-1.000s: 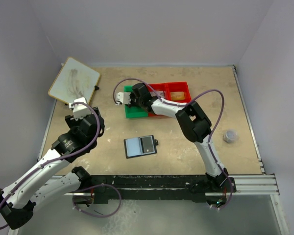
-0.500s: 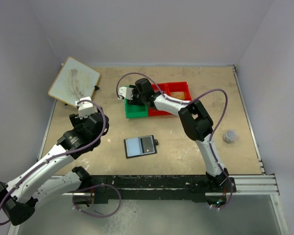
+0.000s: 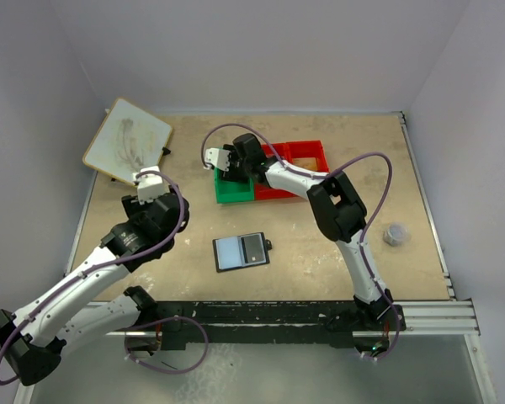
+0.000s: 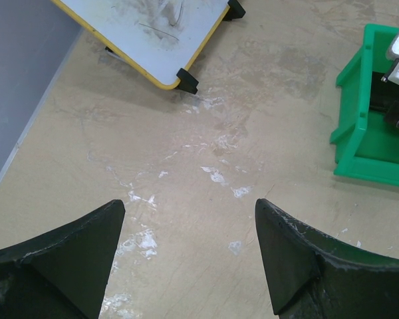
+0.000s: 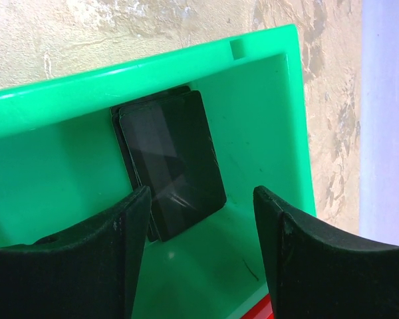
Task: Take the credit cards out of the card holder
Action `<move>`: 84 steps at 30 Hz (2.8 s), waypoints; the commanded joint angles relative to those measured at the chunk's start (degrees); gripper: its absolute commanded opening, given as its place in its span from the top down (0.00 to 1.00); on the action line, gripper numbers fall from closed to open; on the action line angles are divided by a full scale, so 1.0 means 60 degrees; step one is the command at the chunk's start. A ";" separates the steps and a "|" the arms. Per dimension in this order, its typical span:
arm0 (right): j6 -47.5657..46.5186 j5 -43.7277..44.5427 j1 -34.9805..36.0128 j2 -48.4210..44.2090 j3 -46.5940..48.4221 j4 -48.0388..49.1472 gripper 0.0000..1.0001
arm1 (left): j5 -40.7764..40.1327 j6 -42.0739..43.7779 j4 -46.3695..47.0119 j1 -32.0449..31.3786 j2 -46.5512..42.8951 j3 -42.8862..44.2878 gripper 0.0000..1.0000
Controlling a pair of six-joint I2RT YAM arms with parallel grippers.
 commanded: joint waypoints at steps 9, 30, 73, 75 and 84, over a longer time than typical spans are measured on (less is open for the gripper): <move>0.1727 0.0048 -0.0019 -0.1767 -0.0791 0.1931 0.31 | 0.0027 0.0152 0.0126 0.0074 0.0004 0.0368 0.22; 1.6008 -0.0029 0.0618 -1.0424 -1.1632 0.4621 0.30 | 0.3654 0.0062 0.1859 0.0094 0.1606 0.0025 0.22; 1.7605 -0.0769 0.1036 -0.6494 -1.1969 0.5353 0.35 | 0.8380 -0.1452 0.6390 -0.2037 0.5134 -0.2664 0.48; 1.7189 -0.0920 0.1036 -0.6282 -1.1439 0.4950 0.35 | 0.8203 -0.1926 0.6852 -0.2270 0.5005 -0.3001 0.49; 1.6314 -0.1147 0.1036 -0.5710 -1.0506 0.4101 0.36 | 0.7816 -0.2668 0.7442 -0.2610 0.5111 -0.3318 0.49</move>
